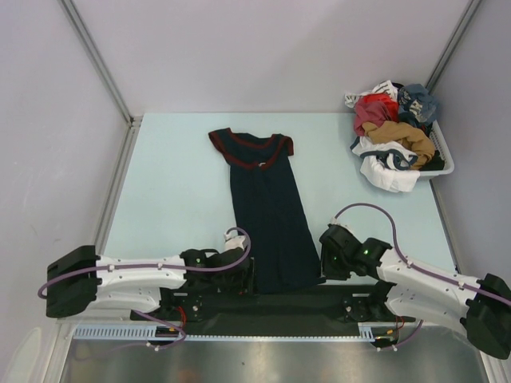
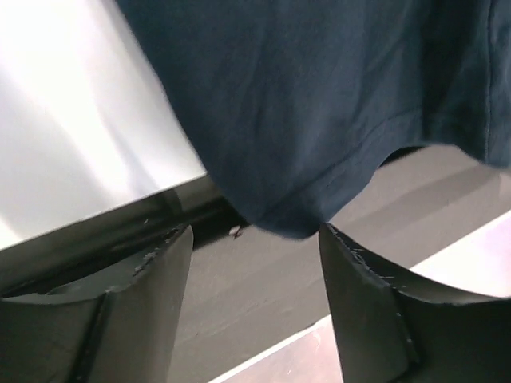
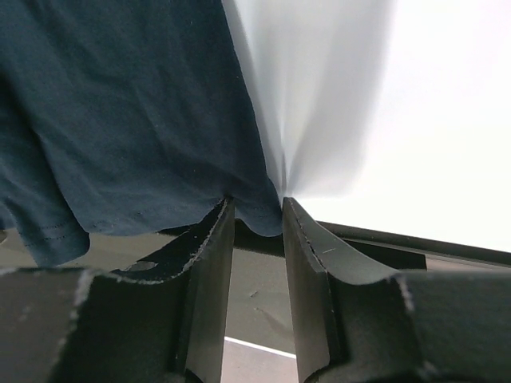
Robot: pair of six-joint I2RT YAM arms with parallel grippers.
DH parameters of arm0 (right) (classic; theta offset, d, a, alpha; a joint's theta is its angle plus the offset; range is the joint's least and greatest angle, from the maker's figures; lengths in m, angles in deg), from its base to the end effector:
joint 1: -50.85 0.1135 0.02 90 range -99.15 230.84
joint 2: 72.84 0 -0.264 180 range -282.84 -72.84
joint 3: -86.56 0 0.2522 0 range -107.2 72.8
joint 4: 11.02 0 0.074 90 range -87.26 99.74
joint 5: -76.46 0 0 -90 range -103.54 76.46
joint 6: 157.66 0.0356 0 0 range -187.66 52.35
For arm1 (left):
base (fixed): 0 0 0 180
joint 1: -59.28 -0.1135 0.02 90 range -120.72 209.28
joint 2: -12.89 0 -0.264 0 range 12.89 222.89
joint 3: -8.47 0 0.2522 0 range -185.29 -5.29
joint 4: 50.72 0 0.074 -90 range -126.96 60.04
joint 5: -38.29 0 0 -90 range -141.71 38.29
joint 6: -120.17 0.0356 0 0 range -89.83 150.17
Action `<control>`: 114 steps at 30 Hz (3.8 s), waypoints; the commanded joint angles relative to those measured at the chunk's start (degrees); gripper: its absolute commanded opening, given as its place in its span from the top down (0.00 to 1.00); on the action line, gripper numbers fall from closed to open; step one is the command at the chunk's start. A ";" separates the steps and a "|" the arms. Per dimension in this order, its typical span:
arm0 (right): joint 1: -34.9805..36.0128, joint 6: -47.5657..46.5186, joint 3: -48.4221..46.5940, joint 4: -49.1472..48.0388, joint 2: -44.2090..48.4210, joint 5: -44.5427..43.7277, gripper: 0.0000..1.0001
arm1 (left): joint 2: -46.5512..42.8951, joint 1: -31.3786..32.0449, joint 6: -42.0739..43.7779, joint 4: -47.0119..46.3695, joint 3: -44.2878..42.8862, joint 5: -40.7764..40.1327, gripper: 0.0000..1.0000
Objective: Fold and stack the tank tops
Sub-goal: Fold the tank top
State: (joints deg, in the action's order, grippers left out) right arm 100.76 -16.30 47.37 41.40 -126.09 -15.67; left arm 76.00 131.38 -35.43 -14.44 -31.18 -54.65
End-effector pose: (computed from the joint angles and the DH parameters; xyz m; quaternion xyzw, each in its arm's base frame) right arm 0.0979 0.1142 0.1633 0.0162 0.9787 0.1460 0.1433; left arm 0.0593 -0.1775 0.1539 0.0480 0.9638 -0.2344 0.1172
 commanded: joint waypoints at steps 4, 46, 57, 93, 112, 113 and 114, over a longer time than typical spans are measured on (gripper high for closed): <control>0.27 -0.20 -0.41 0.98 2.36 -0.24 0.66 | 4.82 0.68 -3.74 -8.10 -0.13 -0.05 0.38; -19.75 -22.17 -35.73 -7.36 -26.45 9.07 1.00 | 4.56 -30.33 21.56 3.94 -21.22 4.43 1.00; -23.01 -24.63 -52.68 -7.80 -44.73 6.97 1.00 | 17.12 -40.10 29.47 2.97 -29.91 4.97 1.00; -27.67 -26.13 -75.72 -4.47 -64.85 9.52 0.98 | 34.26 -50.82 35.28 3.41 -45.91 4.34 1.00; -28.20 -27.97 -40.24 -21.16 -42.38 18.91 0.41 | 16.10 -43.19 31.86 -5.82 -25.10 6.36 0.09; -28.11 -28.41 -37.61 -21.60 -41.07 19.09 0.41 | 15.21 -41.87 30.81 -7.30 -22.56 6.19 0.10; -28.11 -28.76 -36.63 -21.86 -40.53 19.35 0.41 | 14.42 -39.86 30.28 -7.84 -21.41 6.10 0.12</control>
State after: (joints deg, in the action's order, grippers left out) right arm 72.63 -42.90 7.98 24.85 -169.94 -0.55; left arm 93.40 87.40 -2.69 -18.00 -56.36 -51.22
